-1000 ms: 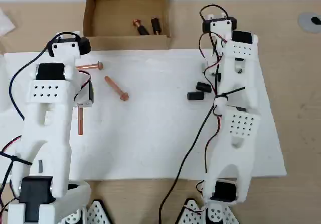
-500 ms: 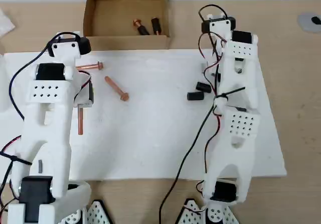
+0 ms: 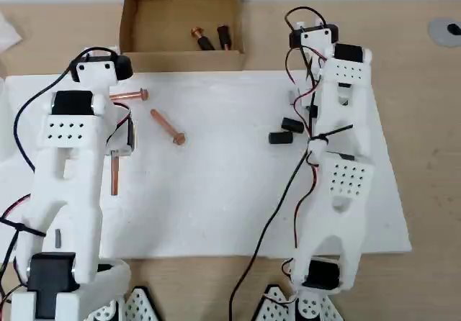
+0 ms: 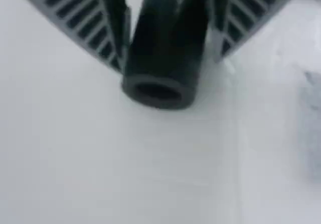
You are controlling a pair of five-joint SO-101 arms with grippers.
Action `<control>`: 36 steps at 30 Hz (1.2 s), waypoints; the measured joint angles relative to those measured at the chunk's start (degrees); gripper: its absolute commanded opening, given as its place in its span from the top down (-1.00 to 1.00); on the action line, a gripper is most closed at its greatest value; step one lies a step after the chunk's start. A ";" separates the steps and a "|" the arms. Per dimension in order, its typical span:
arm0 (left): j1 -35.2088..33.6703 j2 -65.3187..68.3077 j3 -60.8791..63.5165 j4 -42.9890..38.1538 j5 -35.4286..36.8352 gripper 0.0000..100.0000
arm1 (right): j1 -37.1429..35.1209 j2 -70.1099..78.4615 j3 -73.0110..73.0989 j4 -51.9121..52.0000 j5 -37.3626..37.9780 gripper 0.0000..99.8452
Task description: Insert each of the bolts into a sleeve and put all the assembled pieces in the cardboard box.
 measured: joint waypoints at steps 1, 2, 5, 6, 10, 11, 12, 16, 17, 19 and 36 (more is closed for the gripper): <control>0.00 0.00 0.00 0.09 0.00 0.98 | 0.00 0.00 0.00 0.00 0.00 0.78; 0.00 0.00 0.00 0.09 0.00 0.98 | 0.00 0.00 0.00 0.26 0.00 0.80; 0.00 0.00 -0.18 0.18 0.00 0.98 | 0.00 0.00 0.00 0.70 0.00 0.98; 0.00 0.00 -0.18 0.18 0.00 0.98 | 0.00 0.00 0.00 0.70 0.00 0.98; 0.00 0.00 -0.18 0.18 0.00 0.98 | -0.18 0.00 -0.44 1.76 -0.18 0.98; 0.00 0.00 -0.35 0.18 0.00 0.98 | -0.18 0.00 -0.53 2.02 -0.18 0.98; 0.00 0.00 -0.62 0.18 0.00 0.98 | -0.18 0.00 -0.53 2.11 -0.18 0.98; 0.00 -0.62 -1.67 0.18 0.00 0.98 | -0.26 0.00 -1.41 3.87 -0.18 0.98; 0.00 -1.41 -1.76 0.18 0.00 0.98 | -0.26 0.09 -2.20 5.27 -0.09 0.98; 0.00 -3.78 -2.46 0.18 0.09 0.98 | -0.26 0.26 -4.22 7.91 0.00 0.98; 0.00 -35.25 -0.53 0.62 -0.26 0.99 | -2.29 -46.68 5.45 15.82 0.35 0.98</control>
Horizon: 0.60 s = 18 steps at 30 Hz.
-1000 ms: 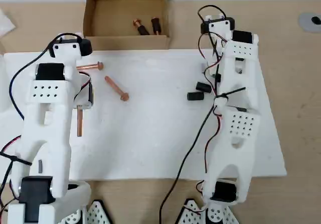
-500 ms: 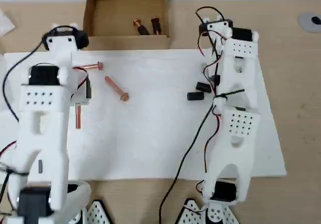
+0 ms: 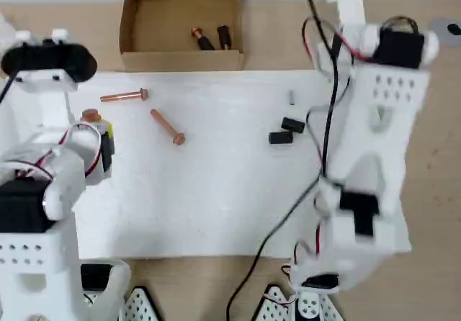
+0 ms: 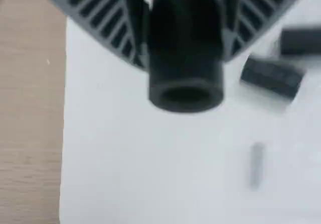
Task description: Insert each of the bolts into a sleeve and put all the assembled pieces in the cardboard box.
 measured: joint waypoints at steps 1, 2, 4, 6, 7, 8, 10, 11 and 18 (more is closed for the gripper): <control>0.00 -0.70 0.88 0.00 0.00 0.99 | -0.97 -5.27 4.13 0.00 0.35 0.98; 0.00 -1.23 1.58 0.00 0.00 0.99 | -2.11 -10.46 8.62 0.00 0.53 0.98; 0.00 -2.11 2.99 -0.44 0.00 0.99 | -3.96 -20.57 17.14 0.00 0.79 0.98; 0.00 -2.46 4.48 -1.93 0.00 0.99 | -4.75 -30.24 25.32 -0.44 1.67 0.98; 0.00 -2.55 5.27 -3.08 0.00 0.99 | -4.75 -34.73 29.19 -1.05 2.73 0.98; 0.00 -2.64 5.98 -4.04 0.00 0.99 | -4.75 -38.77 32.97 -1.49 3.87 0.98; 0.00 -2.64 6.33 -5.01 0.00 0.99 | -4.75 -46.33 39.65 -1.93 5.63 0.98; 0.00 -2.64 6.33 -5.19 0.00 0.99 | -4.75 -49.67 42.73 -2.02 6.42 0.98; 0.00 -2.64 6.68 -4.92 0.00 0.99 | -5.10 -69.54 59.08 -2.73 10.20 0.98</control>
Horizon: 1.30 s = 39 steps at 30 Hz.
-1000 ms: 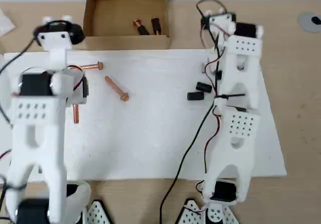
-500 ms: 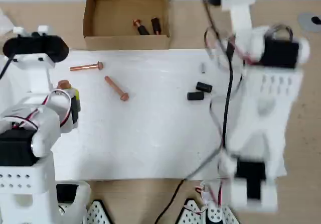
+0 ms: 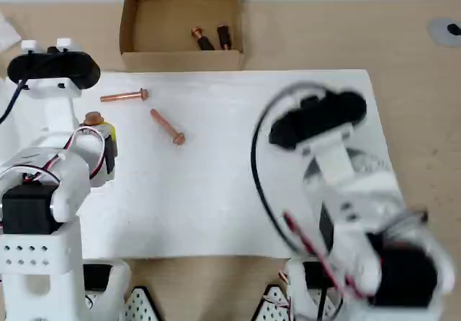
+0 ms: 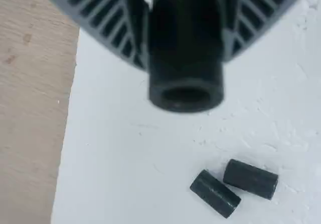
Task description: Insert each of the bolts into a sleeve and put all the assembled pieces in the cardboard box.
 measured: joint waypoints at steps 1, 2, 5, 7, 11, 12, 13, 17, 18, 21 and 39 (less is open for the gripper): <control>0.00 0.00 0.00 0.35 0.00 0.99 | 0.00 -2.46 2.11 -0.79 -0.97 0.98; 0.00 0.00 0.00 0.70 0.00 0.99 | -0.09 -4.66 4.31 -1.76 -1.85 0.98; 0.00 0.00 0.00 1.23 0.00 0.99 | 0.00 -11.25 12.57 -5.54 -3.16 0.98; 0.00 0.00 0.00 1.23 0.00 0.99 | -0.18 -15.74 19.34 -9.49 -3.43 0.98; 0.00 0.00 0.00 1.23 2.55 0.99 | -0.18 -26.90 34.64 -21.71 -6.77 0.98; 0.00 0.00 0.00 1.23 3.78 0.99 | -0.18 -30.24 38.59 -25.14 -9.05 0.98; 0.00 0.00 0.00 1.23 4.84 0.99 | -0.18 -33.32 42.81 -28.66 -11.52 0.98; 0.00 0.00 0.00 1.23 8.35 0.99 | -2.46 -39.65 58.20 -42.11 -19.34 0.98; 0.00 0.00 0.00 0.97 8.35 0.99 | -3.16 -39.74 61.10 -44.66 -20.57 0.98; 0.00 0.00 0.00 -1.93 8.70 0.99 | -7.91 -39.74 66.20 -51.69 -25.05 0.98; 19.25 0.00 0.00 -28.04 13.10 0.99 | -31.74 -39.74 74.46 -75.16 -21.98 0.98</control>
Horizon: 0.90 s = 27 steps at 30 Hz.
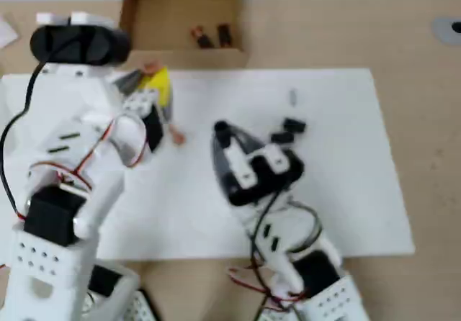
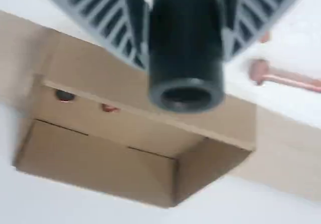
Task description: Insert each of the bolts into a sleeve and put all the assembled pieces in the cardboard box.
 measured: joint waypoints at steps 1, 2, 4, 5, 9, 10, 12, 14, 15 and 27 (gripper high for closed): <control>0.09 0.00 0.00 -0.26 -0.53 0.99 | -0.53 0.00 0.00 0.00 0.00 0.98; 0.44 0.00 0.00 -0.44 -1.85 0.99 | -0.97 0.00 0.00 0.00 0.00 0.98; 0.79 0.00 0.00 -0.79 -4.57 0.99 | -1.58 0.00 0.00 0.00 0.00 0.98; 0.88 0.00 0.00 -1.41 -5.80 0.99 | -1.93 0.00 0.00 0.00 0.00 0.98; 0.97 0.00 1.23 -2.73 -7.30 0.99 | -4.13 0.00 0.00 0.00 0.00 0.98; 0.97 0.00 1.93 -2.73 -7.38 0.99 | -5.01 0.00 0.00 0.00 0.00 0.98; 1.49 0.00 3.43 -2.73 -7.47 0.99 | -6.51 0.00 0.00 0.00 0.00 0.98; 2.20 -0.35 4.66 -2.73 -7.47 0.99 | -7.65 0.00 0.00 0.00 0.00 0.98; 2.46 -1.14 5.36 -2.64 -7.47 0.99 | -7.82 0.00 0.00 0.00 0.00 0.98; 6.07 -15.21 12.92 -4.92 -7.38 0.99 | -10.46 0.00 0.18 0.00 3.60 0.98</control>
